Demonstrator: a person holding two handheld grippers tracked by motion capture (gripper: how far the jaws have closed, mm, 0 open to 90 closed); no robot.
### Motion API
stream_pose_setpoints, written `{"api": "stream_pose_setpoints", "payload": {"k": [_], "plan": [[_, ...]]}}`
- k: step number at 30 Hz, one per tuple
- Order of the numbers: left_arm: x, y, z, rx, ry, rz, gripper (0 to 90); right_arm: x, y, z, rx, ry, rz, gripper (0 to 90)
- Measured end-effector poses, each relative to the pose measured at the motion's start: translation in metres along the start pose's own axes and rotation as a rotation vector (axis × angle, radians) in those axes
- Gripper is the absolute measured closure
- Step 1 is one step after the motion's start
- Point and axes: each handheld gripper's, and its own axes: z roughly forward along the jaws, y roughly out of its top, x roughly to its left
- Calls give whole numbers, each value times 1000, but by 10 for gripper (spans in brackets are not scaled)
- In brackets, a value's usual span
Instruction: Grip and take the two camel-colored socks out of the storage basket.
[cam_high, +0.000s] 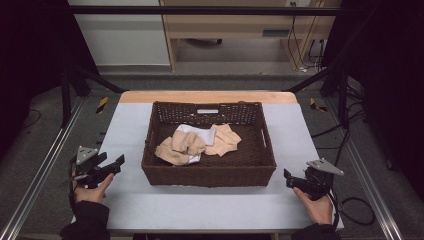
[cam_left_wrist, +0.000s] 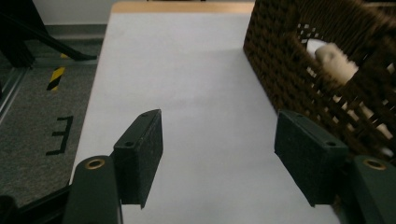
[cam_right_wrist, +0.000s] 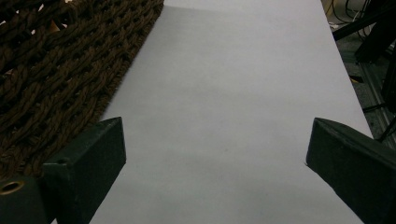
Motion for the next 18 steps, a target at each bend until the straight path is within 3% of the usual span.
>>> {"api": "stream_pose_setpoints", "payload": {"k": [11,18], "plan": [[-17,21,-20,-79,-59,-16,365,0,0,1,6,-19,-14,50],[-32,34,-24,-102,-87,9,366,0,0,2,0,-27,-13,52]]}}
